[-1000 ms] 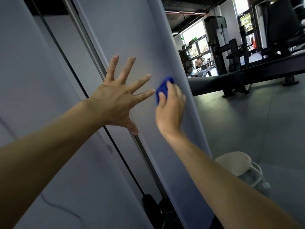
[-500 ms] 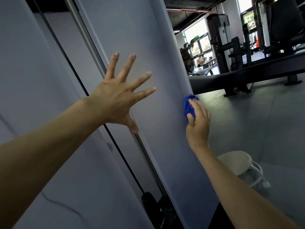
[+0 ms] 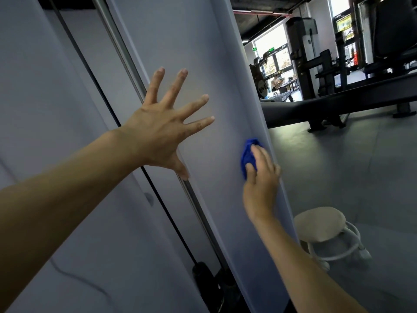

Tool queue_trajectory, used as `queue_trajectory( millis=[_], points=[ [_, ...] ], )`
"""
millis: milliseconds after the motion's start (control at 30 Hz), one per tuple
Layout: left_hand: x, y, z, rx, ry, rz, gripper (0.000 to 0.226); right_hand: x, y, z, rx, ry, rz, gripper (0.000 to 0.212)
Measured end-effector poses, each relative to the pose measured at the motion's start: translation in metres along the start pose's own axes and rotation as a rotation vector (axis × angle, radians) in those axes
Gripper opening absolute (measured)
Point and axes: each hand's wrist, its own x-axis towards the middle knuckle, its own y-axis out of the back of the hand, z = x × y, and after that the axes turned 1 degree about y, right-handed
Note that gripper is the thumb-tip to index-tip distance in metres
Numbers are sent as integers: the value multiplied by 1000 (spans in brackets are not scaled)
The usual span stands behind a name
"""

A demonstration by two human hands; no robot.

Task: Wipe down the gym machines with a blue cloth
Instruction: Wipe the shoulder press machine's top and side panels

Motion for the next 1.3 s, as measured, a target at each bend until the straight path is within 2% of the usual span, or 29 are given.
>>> queue_trajectory(
  millis=[33, 167, 200, 233, 333, 400, 433, 500, 567, 600, 633, 667, 767, 800, 833, 933, 1000, 1033, 1067, 1133, 1200, 1300],
  points=[
    [0, -1, 0, 4, 3, 3, 135, -14, -3, -16, -8, 70, -13, 50],
    [1, 0, 1, -16, 7, 6, 132, -66, -7, -53, -97, 615, -178, 65],
    [0, 1, 1, -20, 1, 13, 132, -51, -7, -45, -118, 632, -188, 72],
    [0, 2, 1, -18, -3, 18, 134, -32, -7, -32, -140, 554, -163, 75],
    [0, 1, 0, -10, 3, 0, 136, 37, -6, 6, -155, 187, -1, 62],
    [0, 1, 1, -14, 1, 1, 137, 40, -11, -7, -138, 59, 19, 63],
    [2, 0, 1, -14, 5, 10, 137, 27, -14, -25, -119, 94, 5, 64],
    [0, -2, 0, -22, 4, 20, 135, -17, -16, -60, -51, 350, -52, 58],
    [0, -1, 0, -24, -1, 25, 131, -43, -15, -71, -38, 610, -157, 51],
    [1, -1, 0, -27, -2, 23, 131, -35, -15, -65, -64, 665, -169, 51],
    [1, 0, 1, -32, -1, 21, 133, -18, -15, -55, -116, 656, -140, 51],
    [1, 0, 1, -31, 3, 17, 135, 3, -14, -41, -151, 553, -101, 53],
    [1, 1, 1, -23, 4, 2, 138, 61, -8, -20, -194, 71, -29, 61],
    [1, 1, 0, -26, 3, 1, 138, 61, -10, -30, -182, 1, -34, 64],
    [1, 0, 0, -27, 3, 4, 139, 51, -11, -49, -166, 14, -46, 67],
    [0, -3, 0, -43, 21, 33, 147, -1, -14, -88, -58, 338, -129, 70],
    [0, -1, 1, -51, 31, 36, 153, -7, -11, -80, -55, 483, -194, 68],
    [0, -1, 1, -51, 31, 28, 153, 6, -9, -69, -91, 496, -190, 68],
    [0, -1, 1, -51, 32, 19, 153, 22, -8, -56, -131, 435, -169, 68],
    [1, -2, 0, -51, 37, 7, 154, 58, -6, -41, -172, 179, -97, 63],
    [1, -3, 0, -56, 41, 0, 154, 72, -10, -50, -186, -1, -41, 60],
    [1, -3, 1, -67, 47, -2, 154, 42, -18, -93, -133, 87, -61, 61]
  ],
)
